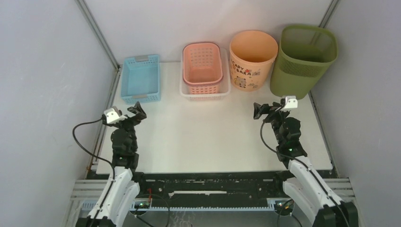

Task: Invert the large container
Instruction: Turn the container upside down at the center of the board.

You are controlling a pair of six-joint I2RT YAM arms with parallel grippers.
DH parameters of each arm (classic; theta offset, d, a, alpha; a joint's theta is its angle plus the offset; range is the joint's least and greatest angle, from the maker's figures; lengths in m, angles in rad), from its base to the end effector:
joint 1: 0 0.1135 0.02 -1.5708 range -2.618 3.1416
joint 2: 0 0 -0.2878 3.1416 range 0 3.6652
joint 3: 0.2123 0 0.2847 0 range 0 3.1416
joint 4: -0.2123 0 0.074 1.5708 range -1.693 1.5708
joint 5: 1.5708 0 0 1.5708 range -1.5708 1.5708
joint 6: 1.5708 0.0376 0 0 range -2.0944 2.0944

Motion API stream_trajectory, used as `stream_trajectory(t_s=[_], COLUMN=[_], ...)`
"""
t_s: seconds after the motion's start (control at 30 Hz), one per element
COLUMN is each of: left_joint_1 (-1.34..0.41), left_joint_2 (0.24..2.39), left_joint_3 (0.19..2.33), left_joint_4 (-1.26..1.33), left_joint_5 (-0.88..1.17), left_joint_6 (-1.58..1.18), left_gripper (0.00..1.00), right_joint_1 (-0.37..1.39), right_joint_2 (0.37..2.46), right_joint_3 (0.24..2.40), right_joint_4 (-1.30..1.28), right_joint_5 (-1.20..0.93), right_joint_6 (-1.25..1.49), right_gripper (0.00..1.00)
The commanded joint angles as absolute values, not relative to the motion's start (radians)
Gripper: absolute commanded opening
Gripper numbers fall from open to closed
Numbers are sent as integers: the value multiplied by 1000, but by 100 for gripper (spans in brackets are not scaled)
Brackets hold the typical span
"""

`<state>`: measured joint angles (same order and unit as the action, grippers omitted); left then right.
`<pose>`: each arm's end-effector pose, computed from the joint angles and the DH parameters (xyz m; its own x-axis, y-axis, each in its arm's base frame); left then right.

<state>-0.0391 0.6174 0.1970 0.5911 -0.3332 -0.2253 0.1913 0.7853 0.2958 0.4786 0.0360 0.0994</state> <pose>0.1722 0.0056 0.2399 0.2292 -0.2202 -0.9482 -0.2400 0.9312 -0.2743 0.1985 0.0371 0.2379 -0.0260 0.0960 -0.9950 -0.1528 0.9833 0.0988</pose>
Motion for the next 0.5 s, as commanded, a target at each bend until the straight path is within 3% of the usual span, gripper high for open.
stream_trajectory(t_s=[0.0,0.07,0.27,0.4,0.47], left_joint_1=[-62,-63,-79,-79,-78], left_joint_2=[576,586,684,869,972], left_joint_3=[405,477,500,607,603], left_joint_4=[237,199,373,285,394], left_joint_5=[-316,-185,186,364,494], left_joint_6=[-512,-547,-667,-819,-898], left_gripper=[100,100,100,100,100], right_joint_1=[201,175,70,72,97], right_joint_2=[678,676,691,765,784], right_joint_3=[498,573,506,518,522], right_joint_4=[10,-90,-30,-88,-131], right_joint_5=[11,-160,-552,-601,-540], right_joint_6=[358,369,511,490,477], right_gripper=[100,100,100,99,94])
